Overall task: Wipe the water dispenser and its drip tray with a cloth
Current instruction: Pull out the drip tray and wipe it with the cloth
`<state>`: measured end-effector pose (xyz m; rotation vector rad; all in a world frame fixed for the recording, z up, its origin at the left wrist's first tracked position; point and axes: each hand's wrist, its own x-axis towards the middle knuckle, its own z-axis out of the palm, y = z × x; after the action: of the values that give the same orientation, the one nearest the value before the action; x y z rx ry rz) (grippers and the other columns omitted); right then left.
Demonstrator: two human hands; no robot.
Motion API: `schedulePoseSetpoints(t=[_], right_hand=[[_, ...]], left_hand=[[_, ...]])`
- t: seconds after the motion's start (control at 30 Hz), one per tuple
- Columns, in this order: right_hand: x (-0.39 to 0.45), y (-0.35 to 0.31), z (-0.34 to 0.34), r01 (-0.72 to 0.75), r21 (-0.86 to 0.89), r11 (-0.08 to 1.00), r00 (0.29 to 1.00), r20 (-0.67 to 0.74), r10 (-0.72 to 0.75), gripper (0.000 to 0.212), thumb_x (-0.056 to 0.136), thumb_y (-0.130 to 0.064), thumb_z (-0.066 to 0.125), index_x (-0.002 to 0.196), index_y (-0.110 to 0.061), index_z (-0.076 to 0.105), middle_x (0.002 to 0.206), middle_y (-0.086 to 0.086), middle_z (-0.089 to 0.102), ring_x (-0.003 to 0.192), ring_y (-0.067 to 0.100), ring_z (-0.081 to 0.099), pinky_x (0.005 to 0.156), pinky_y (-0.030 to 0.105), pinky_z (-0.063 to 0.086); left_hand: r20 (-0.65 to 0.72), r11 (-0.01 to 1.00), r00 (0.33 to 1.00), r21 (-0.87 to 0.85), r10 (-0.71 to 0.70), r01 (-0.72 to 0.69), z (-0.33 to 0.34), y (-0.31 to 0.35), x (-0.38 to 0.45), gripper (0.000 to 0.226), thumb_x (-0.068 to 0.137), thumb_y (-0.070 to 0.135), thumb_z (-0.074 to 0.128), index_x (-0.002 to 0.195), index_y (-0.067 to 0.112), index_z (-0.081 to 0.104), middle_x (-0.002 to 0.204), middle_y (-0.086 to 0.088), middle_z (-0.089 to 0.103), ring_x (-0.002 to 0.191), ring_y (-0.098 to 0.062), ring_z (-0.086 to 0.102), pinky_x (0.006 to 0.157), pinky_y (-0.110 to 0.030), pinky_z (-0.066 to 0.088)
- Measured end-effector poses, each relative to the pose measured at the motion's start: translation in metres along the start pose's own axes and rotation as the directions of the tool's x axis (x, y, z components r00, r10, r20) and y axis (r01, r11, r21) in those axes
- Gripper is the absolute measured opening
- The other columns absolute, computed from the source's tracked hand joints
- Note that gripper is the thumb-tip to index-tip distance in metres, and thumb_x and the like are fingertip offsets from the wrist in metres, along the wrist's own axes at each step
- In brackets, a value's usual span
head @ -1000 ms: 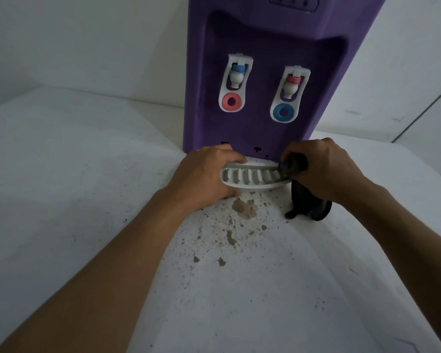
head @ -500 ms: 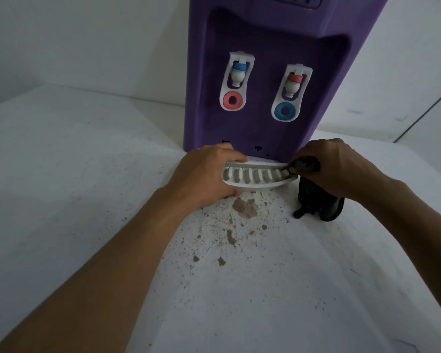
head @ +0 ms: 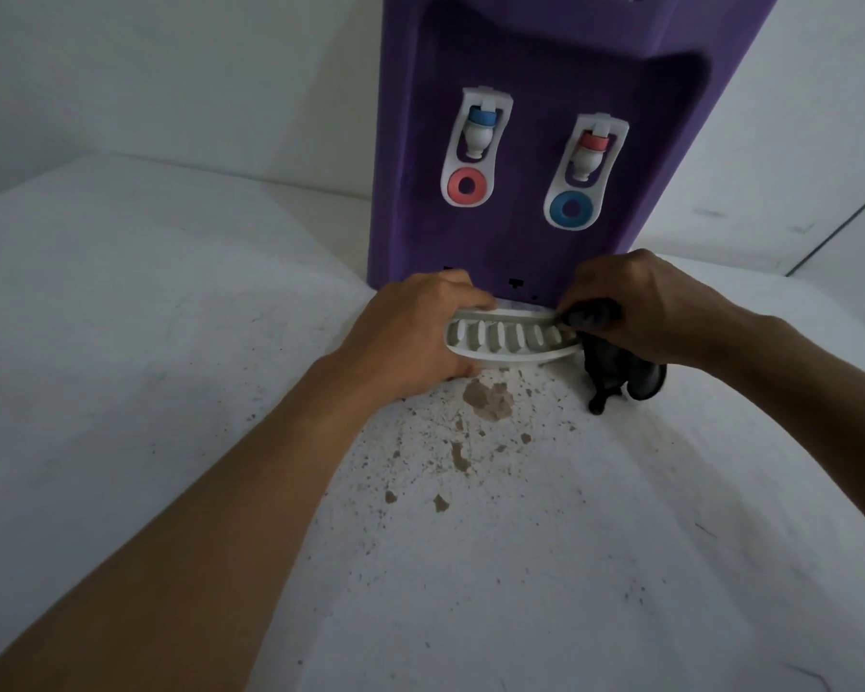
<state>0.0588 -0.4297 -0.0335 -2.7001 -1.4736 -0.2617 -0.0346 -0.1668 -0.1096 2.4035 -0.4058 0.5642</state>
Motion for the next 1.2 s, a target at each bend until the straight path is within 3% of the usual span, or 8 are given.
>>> schedulePoseSetpoints(t=[0.13, 0.27, 0.4, 0.5, 0.67, 0.83, 0.97, 1.2], right_hand=[[-0.002, -0.002, 0.004, 0.014, 0.05, 0.999, 0.999, -0.03, -0.012, 0.024, 0.084, -0.003, 0.081, 0.104, -0.016, 0.079, 0.097, -0.012, 0.066, 0.086, 0.004, 0.06, 0.081, 0.011, 0.045], [-0.002, 0.001, -0.002, -0.003, 0.005, 1.0, 0.997, 0.073, 0.002, 0.027, 0.086, -0.01, 0.08, 0.11, -0.021, 0.076, 0.102, -0.017, 0.059, 0.087, 0.003, 0.058, 0.078, 0.007, 0.037], [-0.006, 0.006, -0.008, -0.147, 0.018, 0.989, 0.986, 0.077, 0.145, 0.028, 0.086, -0.013, 0.08, 0.112, -0.024, 0.075, 0.101, -0.012, 0.068, 0.09, 0.011, 0.064, 0.08, 0.021, 0.048], [-0.005, 0.006, -0.007, -0.197, 0.056, 0.979, 0.978, 0.076, 0.192, 0.026, 0.089, -0.009, 0.076, 0.109, -0.026, 0.077, 0.098, -0.017, 0.064, 0.089, 0.011, 0.064, 0.078, 0.017, 0.048], [0.003, -0.001, -0.001, -0.167, 0.036, 0.985, 0.984, 0.071, 0.164, 0.024, 0.086, -0.008, 0.077, 0.107, -0.02, 0.077, 0.097, -0.013, 0.061, 0.088, 0.013, 0.061, 0.074, 0.014, 0.043], [0.012, -0.013, -0.005, -0.177, 0.038, 0.983, 0.982, 0.076, 0.174, 0.019, 0.083, -0.01, 0.079, 0.1, -0.017, 0.076, 0.097, -0.003, 0.073, 0.088, 0.019, 0.068, 0.08, 0.035, 0.06], [0.024, -0.029, -0.006, -0.16, 0.123, 0.979, 0.986, 0.061, 0.153, 0.015, 0.083, -0.014, 0.081, 0.097, -0.02, 0.078, 0.091, -0.006, 0.074, 0.084, 0.012, 0.068, 0.074, 0.024, 0.055], [0.038, -0.044, 0.001, -0.153, 0.169, 0.974, 0.988, -0.007, 0.157, 0.009, 0.082, -0.017, 0.082, 0.086, -0.015, 0.074, 0.081, -0.003, 0.072, 0.075, 0.009, 0.065, 0.069, 0.034, 0.058]], left_hand=[[0.008, 1.0, 1.0, 0.001, 0.003, -0.003, 0.0, -0.001, 0.0, 0.072, 0.063, 0.032, 0.101, 0.13, 0.026, 0.073, 0.102, 0.017, 0.063, 0.089, -0.007, 0.065, 0.076, -0.029, 0.056], [0.019, 0.999, 0.999, -0.023, -0.036, 0.036, -0.001, -0.001, -0.001, 0.075, 0.062, 0.033, 0.101, 0.131, 0.027, 0.072, 0.106, 0.017, 0.065, 0.093, -0.006, 0.066, 0.081, -0.032, 0.058], [0.025, 0.998, 0.998, -0.038, -0.053, 0.054, -0.002, -0.003, 0.0, 0.075, 0.061, 0.032, 0.102, 0.13, 0.029, 0.072, 0.108, 0.017, 0.066, 0.096, -0.007, 0.066, 0.084, -0.035, 0.059], [0.023, 0.997, 0.998, -0.044, -0.055, 0.056, -0.001, -0.002, 0.0, 0.075, 0.061, 0.031, 0.102, 0.13, 0.029, 0.072, 0.107, 0.017, 0.065, 0.096, -0.006, 0.066, 0.085, -0.035, 0.059], [0.021, 0.998, 0.999, -0.026, -0.05, 0.051, -0.001, -0.001, 0.001, 0.074, 0.062, 0.029, 0.102, 0.13, 0.026, 0.072, 0.108, 0.015, 0.065, 0.095, -0.008, 0.066, 0.084, -0.036, 0.059], [0.011, 1.0, 1.0, -0.002, -0.027, 0.027, 0.0, 0.0, 0.0, 0.074, 0.062, 0.029, 0.101, 0.13, 0.025, 0.073, 0.108, 0.014, 0.065, 0.095, -0.009, 0.067, 0.082, -0.037, 0.059], [0.002, 1.0, 1.0, 0.02, -0.004, 0.004, 0.0, 0.0, 0.001, 0.072, 0.06, 0.028, 0.102, 0.127, 0.027, 0.074, 0.107, 0.015, 0.066, 0.094, -0.008, 0.067, 0.079, -0.038, 0.06], [0.022, 0.999, 0.998, -0.019, -0.05, 0.051, 0.001, -0.002, 0.001, 0.063, 0.061, 0.03, 0.101, 0.119, 0.027, 0.076, 0.104, 0.014, 0.067, 0.092, -0.008, 0.067, 0.078, -0.04, 0.06]])
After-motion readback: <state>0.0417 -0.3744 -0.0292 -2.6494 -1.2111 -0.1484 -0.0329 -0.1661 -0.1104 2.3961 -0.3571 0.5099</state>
